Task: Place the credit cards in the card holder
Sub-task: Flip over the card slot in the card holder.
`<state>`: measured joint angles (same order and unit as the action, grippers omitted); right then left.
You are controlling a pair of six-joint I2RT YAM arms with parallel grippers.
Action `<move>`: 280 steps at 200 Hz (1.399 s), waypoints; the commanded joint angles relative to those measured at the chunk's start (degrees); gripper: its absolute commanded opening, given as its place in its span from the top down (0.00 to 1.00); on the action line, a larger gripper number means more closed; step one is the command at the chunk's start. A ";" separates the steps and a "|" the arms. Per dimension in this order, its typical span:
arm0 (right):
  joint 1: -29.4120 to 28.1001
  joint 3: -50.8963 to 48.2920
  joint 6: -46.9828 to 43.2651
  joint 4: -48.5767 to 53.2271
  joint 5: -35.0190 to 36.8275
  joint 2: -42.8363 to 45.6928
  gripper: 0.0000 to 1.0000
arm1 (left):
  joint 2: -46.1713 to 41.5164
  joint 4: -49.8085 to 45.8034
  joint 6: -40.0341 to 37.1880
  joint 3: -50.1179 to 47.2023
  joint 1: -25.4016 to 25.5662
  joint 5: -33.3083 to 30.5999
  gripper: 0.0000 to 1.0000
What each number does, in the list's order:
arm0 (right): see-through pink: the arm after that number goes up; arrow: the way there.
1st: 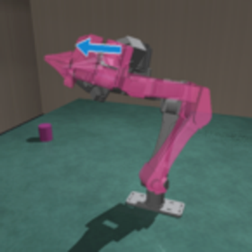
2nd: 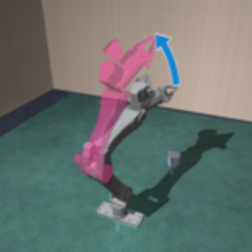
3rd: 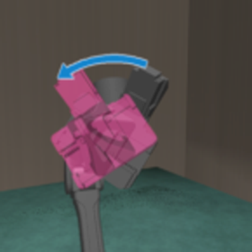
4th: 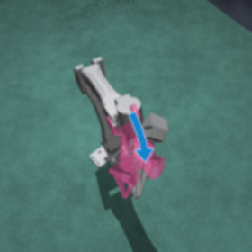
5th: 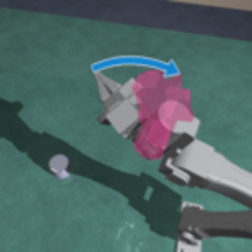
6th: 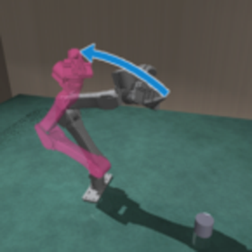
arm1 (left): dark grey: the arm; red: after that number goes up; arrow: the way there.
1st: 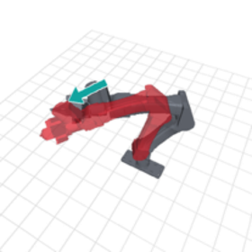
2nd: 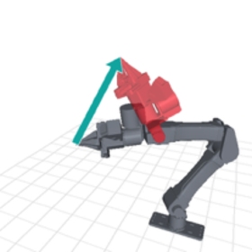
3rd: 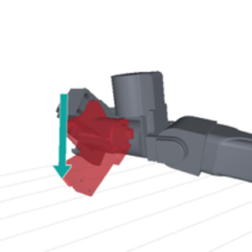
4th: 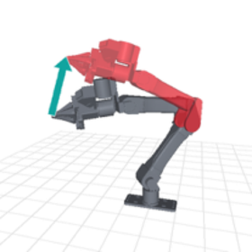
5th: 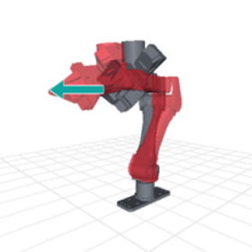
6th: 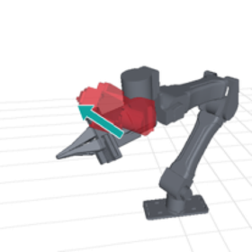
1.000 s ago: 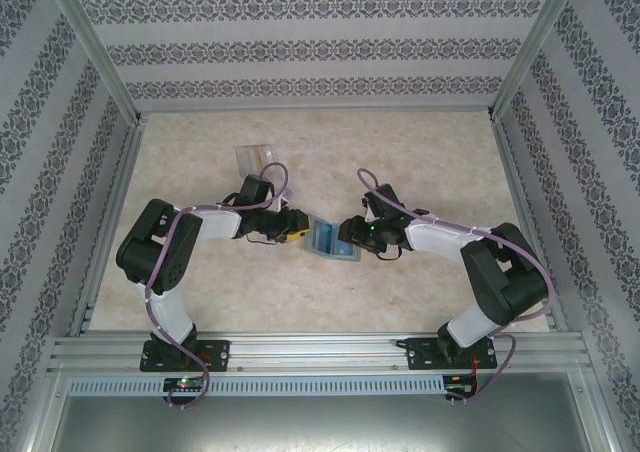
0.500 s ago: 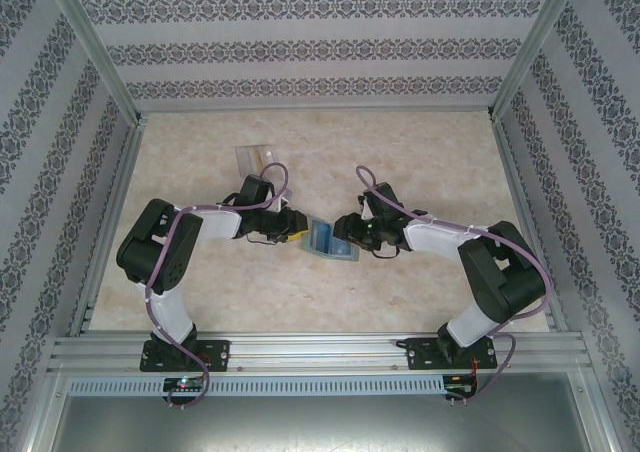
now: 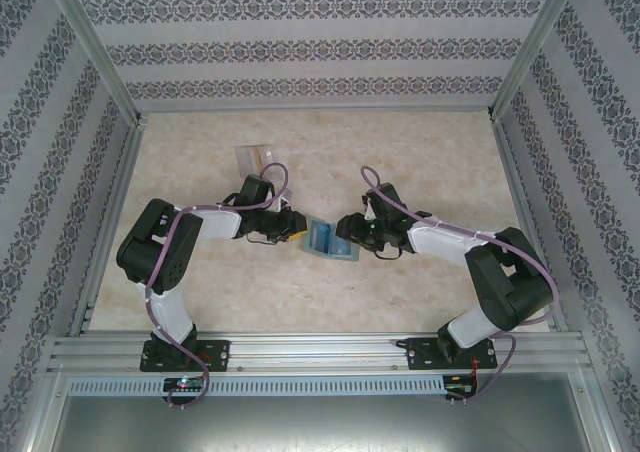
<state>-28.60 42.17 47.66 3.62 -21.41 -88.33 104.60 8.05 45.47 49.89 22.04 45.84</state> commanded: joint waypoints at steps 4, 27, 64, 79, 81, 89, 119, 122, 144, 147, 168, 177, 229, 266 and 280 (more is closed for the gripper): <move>0.14 -1.05 -0.11 1.21 1.59 -0.90 0.47 | 0.78 -1.14 -0.73 0.24 0.11 -0.58 0.77; 0.04 -0.93 -0.46 1.55 1.90 -1.49 0.46 | 0.73 -1.24 -0.74 0.34 0.17 -0.43 0.78; -0.22 -1.04 -0.55 0.97 1.04 -1.58 0.45 | 0.75 -1.03 -0.59 0.19 0.12 -0.67 0.78; -0.31 -1.22 -0.51 0.66 0.72 -1.66 0.46 | 0.78 -0.76 -0.35 0.12 0.11 -0.68 0.78; -0.32 -1.22 -0.47 0.59 0.64 -1.71 0.46 | 0.76 -0.76 -0.35 0.14 0.11 -0.65 0.78; -0.40 -1.22 -0.47 0.24 0.30 -1.82 0.46 | 0.77 -0.67 -0.33 0.04 0.13 -0.58 0.78; -0.50 -1.13 0.05 -0.84 -0.69 -2.45 0.47 | 0.74 -0.69 -0.29 0.14 0.12 -0.58 0.79; -0.49 -1.13 0.28 -1.10 -0.88 -2.62 0.47 | 0.86 -0.67 -0.30 0.12 0.12 -0.50 0.79; -0.49 -1.15 1.39 -2.49 -2.14 -3.25 0.47 | 0.95 -0.51 -0.16 0.08 0.15 -0.54 0.79; -0.49 -1.13 1.46 -2.56 -2.14 -3.27 0.47 | 0.95 -0.50 -0.18 0.07 0.19 -0.45 0.79; -0.49 -1.15 1.60 -2.72 -2.27 -3.17 0.47 | 0.85 -0.41 -0.04 0.01 0.20 -0.48 0.79; -0.49 -1.26 1.75 -3.21 -2.69 -3.16 0.47 | 0.91 -0.32 0.04 -0.05 0.24 -0.48 0.79; -0.27 -2.09 4.22 -9.05 -7.20 -3.54 0.48 | 0.82 -0.05 0.14 -0.14 0.22 -0.35 0.80; -0.23 -2.53 7.01 -13.69 -9.68 -4.74 0.48 | 0.54 0.03 0.14 -0.27 0.20 -0.15 0.80; -0.22 -2.49 7.35 -14.26 -9.94 -4.74 0.48 | 0.40 0.21 0.33 -0.48 0.20 -0.17 0.80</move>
<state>-28.64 40.40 52.99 -6.83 -29.04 -92.38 104.60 7.99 45.50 49.89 22.04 45.87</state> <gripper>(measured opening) 0.520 0.198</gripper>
